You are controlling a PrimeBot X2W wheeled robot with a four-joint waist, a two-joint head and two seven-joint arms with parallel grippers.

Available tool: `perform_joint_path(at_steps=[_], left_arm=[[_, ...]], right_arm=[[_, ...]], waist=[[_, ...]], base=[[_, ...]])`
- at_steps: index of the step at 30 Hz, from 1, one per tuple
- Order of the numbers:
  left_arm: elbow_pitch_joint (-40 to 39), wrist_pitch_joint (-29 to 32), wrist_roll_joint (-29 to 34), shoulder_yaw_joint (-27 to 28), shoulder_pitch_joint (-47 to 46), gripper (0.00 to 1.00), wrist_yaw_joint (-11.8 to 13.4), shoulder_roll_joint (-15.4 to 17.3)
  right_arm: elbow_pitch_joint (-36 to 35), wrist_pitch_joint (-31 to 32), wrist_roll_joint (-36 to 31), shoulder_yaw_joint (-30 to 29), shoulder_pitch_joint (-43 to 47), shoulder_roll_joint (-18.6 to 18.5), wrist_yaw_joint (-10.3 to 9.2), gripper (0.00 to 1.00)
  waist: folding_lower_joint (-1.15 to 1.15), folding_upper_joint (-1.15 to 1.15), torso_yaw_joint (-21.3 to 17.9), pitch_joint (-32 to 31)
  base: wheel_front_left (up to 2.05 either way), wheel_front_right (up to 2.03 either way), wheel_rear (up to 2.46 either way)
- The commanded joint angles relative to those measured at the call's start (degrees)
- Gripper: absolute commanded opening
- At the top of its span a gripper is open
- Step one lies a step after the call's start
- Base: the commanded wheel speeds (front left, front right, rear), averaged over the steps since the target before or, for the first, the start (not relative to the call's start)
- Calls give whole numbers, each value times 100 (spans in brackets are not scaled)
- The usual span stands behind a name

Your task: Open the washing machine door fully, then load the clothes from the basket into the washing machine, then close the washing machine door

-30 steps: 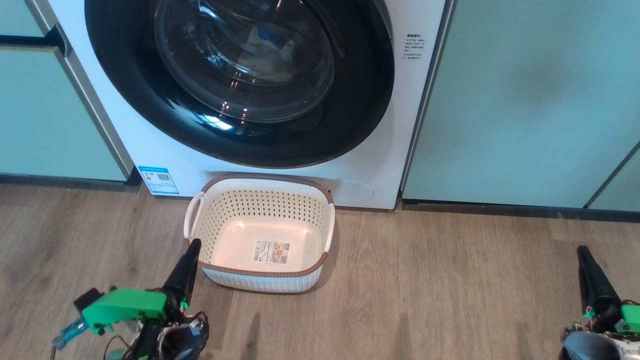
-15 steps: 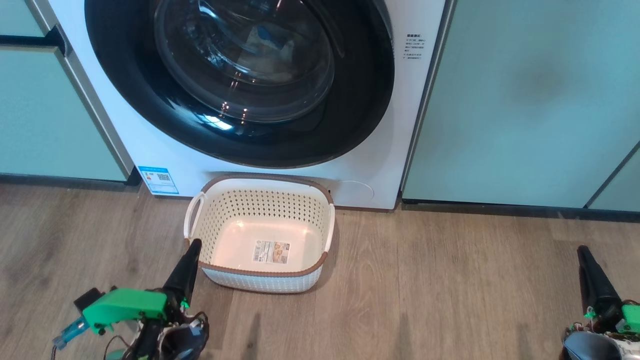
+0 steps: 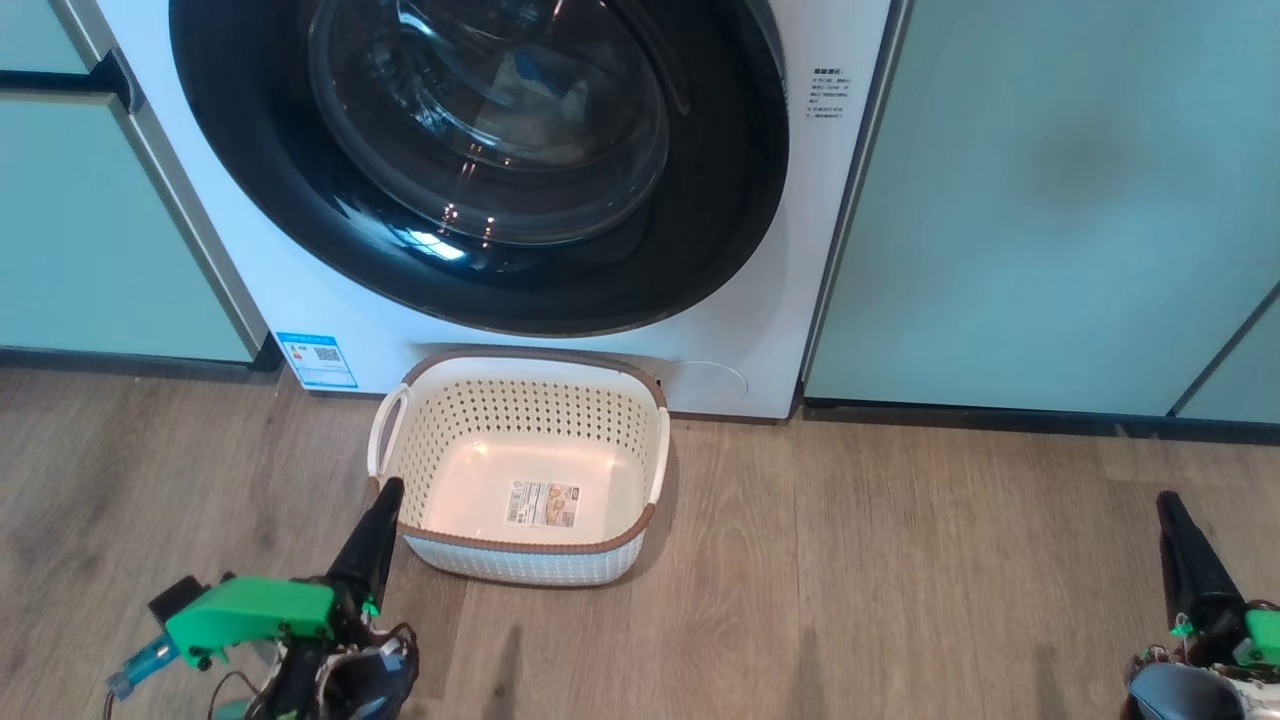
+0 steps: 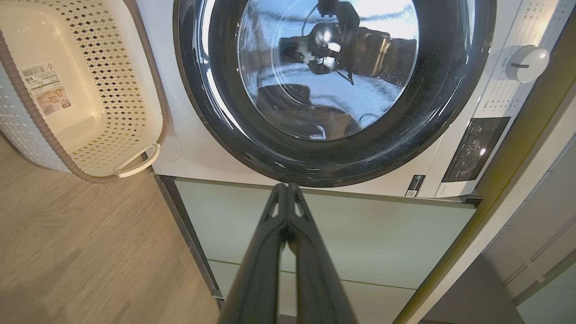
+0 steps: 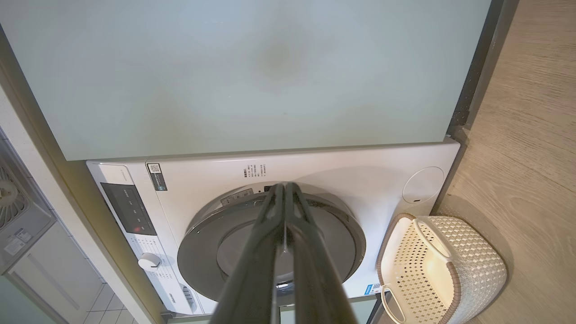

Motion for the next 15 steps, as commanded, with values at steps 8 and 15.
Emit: perform_joint_path(at_steps=[8, 15], left_arm=[[-157, 39, 28, 226, -317, 0, -48, 39], [-157, 44, 34, 232, -317, 0, -48, 35]], right_arm=[[-183, 54, -37, 70, -305, -39, -15, 0], [-183, 62, -45, 61, -306, -33, -15, 0]], waist=[[0, 0, 0, 0], [0, 0, 0, 0]], base=[[0, 0, 0], [0, 0, 0]])
